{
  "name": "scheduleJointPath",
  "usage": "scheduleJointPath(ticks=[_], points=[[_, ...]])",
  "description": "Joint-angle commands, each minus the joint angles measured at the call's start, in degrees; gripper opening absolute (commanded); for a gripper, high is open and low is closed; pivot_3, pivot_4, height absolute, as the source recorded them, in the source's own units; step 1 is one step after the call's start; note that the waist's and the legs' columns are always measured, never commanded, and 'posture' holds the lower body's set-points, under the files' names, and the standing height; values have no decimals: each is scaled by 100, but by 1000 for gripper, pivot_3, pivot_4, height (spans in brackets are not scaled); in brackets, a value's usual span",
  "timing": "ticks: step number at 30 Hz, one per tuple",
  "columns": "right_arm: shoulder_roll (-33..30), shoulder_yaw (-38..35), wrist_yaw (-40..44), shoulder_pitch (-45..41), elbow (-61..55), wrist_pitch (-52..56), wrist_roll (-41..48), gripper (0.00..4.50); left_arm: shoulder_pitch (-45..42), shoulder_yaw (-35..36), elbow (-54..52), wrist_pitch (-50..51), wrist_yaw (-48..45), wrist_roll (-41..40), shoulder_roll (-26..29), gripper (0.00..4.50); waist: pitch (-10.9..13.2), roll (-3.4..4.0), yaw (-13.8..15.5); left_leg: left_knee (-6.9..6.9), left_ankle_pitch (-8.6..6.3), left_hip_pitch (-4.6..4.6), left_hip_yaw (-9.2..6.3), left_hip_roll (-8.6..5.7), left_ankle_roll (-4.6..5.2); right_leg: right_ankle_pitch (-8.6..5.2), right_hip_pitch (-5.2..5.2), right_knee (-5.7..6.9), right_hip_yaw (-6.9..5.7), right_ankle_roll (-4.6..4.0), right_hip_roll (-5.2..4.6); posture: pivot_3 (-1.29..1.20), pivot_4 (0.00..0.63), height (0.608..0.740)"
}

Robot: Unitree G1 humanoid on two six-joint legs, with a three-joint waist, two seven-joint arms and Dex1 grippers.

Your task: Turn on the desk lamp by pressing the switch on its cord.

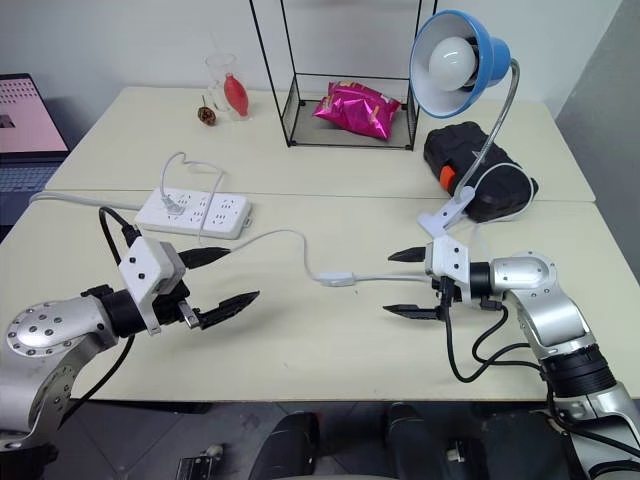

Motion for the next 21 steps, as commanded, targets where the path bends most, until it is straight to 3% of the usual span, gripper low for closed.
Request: scheduleJointPath(ticks=[1,21], points=[[-66,-207,-18,-103,-179,-20,40,4500,-39,85,-35,-131,-95,-57,5,4447,0,0,0,0,0,0,0,0,0,0,0,0,0,0,0,0,150,740],[78,-46,-63,-521,-36,401,16,4500,13,114,228,-807,-678,88,78,4447,0,0,-4,0,0,0,1,0,0,0,-1,0,0,0,0,0,150,740]])
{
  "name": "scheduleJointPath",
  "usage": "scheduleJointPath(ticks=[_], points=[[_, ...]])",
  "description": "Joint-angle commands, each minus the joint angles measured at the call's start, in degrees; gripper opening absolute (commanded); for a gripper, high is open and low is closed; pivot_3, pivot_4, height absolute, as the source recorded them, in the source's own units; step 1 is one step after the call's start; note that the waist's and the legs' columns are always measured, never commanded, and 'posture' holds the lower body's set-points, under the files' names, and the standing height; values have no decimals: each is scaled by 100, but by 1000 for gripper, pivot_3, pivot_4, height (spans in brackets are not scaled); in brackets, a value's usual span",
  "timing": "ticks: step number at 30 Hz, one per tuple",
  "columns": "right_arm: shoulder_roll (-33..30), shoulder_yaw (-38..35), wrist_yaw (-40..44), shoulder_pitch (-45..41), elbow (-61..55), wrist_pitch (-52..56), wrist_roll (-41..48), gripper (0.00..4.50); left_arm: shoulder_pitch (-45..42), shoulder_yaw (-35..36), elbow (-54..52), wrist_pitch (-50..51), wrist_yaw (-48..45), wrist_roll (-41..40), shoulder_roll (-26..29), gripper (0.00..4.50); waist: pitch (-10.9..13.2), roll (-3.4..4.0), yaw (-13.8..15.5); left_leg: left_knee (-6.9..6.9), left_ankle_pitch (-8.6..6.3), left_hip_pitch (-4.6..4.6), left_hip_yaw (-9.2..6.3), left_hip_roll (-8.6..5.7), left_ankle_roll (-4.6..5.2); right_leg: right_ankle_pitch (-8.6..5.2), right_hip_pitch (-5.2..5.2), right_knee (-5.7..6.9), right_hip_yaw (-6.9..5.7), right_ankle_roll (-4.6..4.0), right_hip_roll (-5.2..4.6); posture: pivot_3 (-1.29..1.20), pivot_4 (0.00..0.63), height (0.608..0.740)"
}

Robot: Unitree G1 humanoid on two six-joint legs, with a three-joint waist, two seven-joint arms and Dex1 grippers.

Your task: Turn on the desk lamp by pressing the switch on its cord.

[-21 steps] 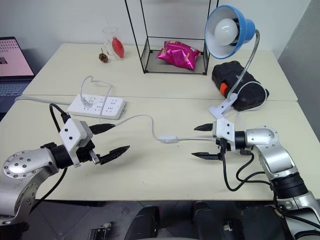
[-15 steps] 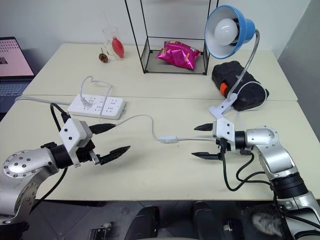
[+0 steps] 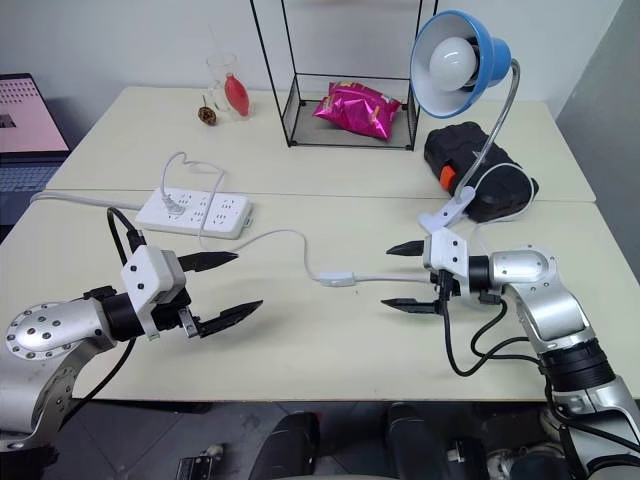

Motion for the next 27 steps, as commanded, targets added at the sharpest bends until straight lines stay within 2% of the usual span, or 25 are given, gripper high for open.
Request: scheduleJointPath(ticks=[1,8,16,27], points=[[35,-26,-17,-337,-4,288,11,4500,-100,140,11,-255,-99,-19,57,4447,0,0,-9,0,0,0,0,0,0,0,0,0,0,0,0,0,150,740],[341,595,-150,-1119,466,1200,-467,4500,-173,8,-84,-214,-531,-236,207,4447,1,2,-15,-1,0,0,1,1,0,0,-3,1,0,-1,0,0,150,740],[944,1160,-135,-1722,1428,1013,-1033,4500,-153,-208,-106,-311,-610,-77,202,4447,3,5,-25,-1,0,-5,1,0,0,-1,-6,0,-1,-2,0,0,150,740],[1502,1308,-47,-2223,2738,479,-1434,4500,-82,-333,7,-547,-693,109,197,4447,3,6,-49,-2,0,-4,0,1,0,0,-5,1,-3,-3,0,0,150,740]])
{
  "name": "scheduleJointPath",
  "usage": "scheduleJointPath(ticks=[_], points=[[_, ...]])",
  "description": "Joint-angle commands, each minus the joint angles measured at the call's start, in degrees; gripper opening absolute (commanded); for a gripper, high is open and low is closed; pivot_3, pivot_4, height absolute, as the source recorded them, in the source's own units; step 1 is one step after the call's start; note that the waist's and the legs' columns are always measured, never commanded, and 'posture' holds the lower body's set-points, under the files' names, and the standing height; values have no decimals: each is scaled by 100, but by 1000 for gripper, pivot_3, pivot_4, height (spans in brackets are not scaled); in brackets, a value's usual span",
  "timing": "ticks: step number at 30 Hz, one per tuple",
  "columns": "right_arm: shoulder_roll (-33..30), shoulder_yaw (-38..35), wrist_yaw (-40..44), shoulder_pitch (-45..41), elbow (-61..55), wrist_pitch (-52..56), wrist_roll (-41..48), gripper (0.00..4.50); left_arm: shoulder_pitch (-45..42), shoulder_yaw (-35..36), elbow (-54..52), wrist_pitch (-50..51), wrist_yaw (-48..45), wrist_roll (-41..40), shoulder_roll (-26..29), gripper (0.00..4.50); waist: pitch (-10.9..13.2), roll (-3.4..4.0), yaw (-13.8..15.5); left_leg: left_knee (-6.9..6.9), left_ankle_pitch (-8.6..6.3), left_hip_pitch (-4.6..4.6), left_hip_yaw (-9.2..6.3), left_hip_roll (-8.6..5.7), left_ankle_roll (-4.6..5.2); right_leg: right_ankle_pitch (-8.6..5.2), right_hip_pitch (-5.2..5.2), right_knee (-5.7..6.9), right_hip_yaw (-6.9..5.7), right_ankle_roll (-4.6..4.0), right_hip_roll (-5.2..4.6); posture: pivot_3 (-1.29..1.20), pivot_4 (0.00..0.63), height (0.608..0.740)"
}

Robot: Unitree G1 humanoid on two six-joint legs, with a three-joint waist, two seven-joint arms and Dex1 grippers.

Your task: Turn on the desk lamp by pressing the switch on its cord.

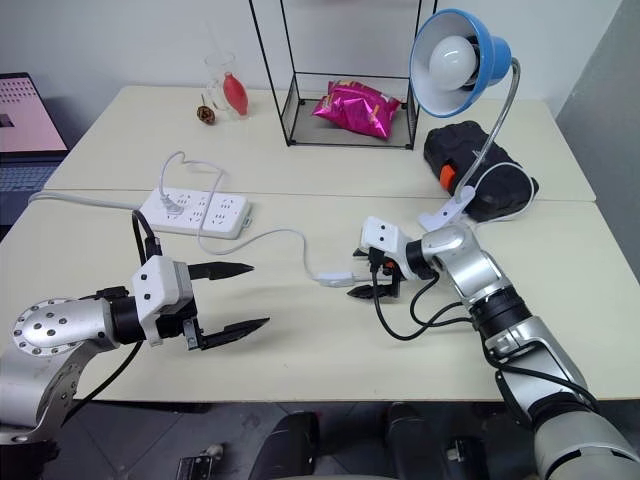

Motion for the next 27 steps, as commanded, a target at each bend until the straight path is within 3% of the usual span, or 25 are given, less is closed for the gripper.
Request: scheduleJointPath(ticks=[1,4,8,22,27], points=[[99,-55,129,-226,191,-221,-81,4500,26,4,-37,-192,-55,95,66,4447,0,1,-11,0,0,0,0,0,0,0,0,0,0,0,0,0,150,740],[150,-66,159,-252,317,-311,-124,4500,26,-9,31,-264,-80,144,71,4447,1,1,-23,-1,0,0,0,0,0,0,-1,0,0,-1,0,0,150,740],[264,-85,124,-266,408,-360,-163,3837,21,-38,79,-334,-120,194,64,4500,1,1,-27,-1,0,0,0,0,0,0,-1,1,0,0,0,0,150,740],[284,-85,307,-232,257,-672,-265,491,-74,-43,216,-411,-89,227,43,4500,1,1,-42,-1,0,0,-1,0,0,0,0,2,0,-1,0,0,150,740],[179,-144,407,-111,-434,-578,-142,348,-472,-114,280,-226,50,156,-25,4500,2,3,-44,-1,0,-1,-2,0,0,0,-1,3,-1,0,1,0,150,740]])
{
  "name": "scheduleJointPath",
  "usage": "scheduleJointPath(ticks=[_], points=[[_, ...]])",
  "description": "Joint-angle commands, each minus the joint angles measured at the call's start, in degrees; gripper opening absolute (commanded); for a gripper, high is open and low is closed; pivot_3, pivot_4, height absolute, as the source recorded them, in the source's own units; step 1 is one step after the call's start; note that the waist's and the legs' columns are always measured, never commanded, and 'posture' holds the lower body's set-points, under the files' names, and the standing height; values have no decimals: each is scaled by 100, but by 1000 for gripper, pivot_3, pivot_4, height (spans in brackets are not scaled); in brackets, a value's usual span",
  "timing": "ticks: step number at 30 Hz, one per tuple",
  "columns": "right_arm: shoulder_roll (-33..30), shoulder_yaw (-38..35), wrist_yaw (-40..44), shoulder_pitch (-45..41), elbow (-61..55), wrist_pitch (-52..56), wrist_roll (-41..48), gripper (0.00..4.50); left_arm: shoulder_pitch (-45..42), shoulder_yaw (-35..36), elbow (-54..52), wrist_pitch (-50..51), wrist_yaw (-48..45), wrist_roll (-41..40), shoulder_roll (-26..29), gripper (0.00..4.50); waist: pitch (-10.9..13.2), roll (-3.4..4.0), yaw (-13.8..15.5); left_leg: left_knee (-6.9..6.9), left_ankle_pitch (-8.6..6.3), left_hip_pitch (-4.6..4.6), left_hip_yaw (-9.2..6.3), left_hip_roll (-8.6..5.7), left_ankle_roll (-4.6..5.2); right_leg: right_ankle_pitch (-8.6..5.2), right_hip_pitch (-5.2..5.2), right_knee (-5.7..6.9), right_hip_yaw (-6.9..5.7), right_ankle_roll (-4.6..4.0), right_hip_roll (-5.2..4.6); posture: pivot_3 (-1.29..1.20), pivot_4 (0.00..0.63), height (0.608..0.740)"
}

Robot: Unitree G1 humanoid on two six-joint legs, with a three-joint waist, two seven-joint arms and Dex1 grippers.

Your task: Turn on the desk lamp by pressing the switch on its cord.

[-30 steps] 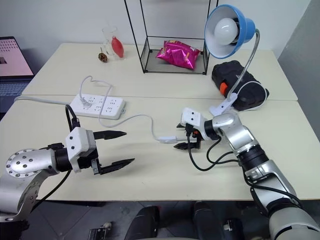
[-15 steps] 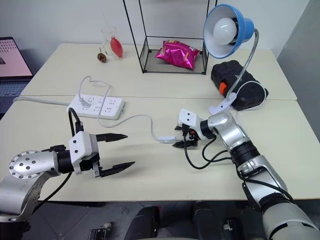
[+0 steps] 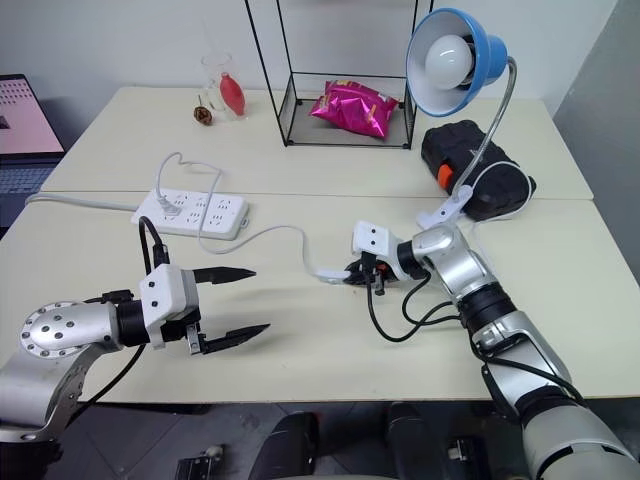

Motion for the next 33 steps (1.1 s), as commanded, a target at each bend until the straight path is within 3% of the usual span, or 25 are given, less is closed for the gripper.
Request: scheduleJointPath(ticks=[1,14,29,33], points=[[-100,-154,109,55,-879,59,140,348,-420,-48,10,202,156,-71,-28,4500,0,0,1,0,0,0,0,0,0,0,0,1,-1,0,0,0,150,740],[-244,-72,74,340,-2159,554,184,348,-1587,-1256,553,410,-204,319,-162,4500,0,0,-33,2,0,0,-5,0,0,0,2,2,-3,1,4,0,150,740],[-263,17,86,423,-2421,686,154,348,-2075,-1691,1245,-25,-346,749,-534,4500,0,0,-40,2,0,-2,-6,-1,0,1,1,2,-3,2,4,0,150,740],[-267,30,94,443,-2463,698,158,348,-2121,-1743,1307,-43,-327,812,-610,3796,0,0,-40,2,0,-3,-7,-1,0,0,1,2,-3,2,4,0,150,740]])
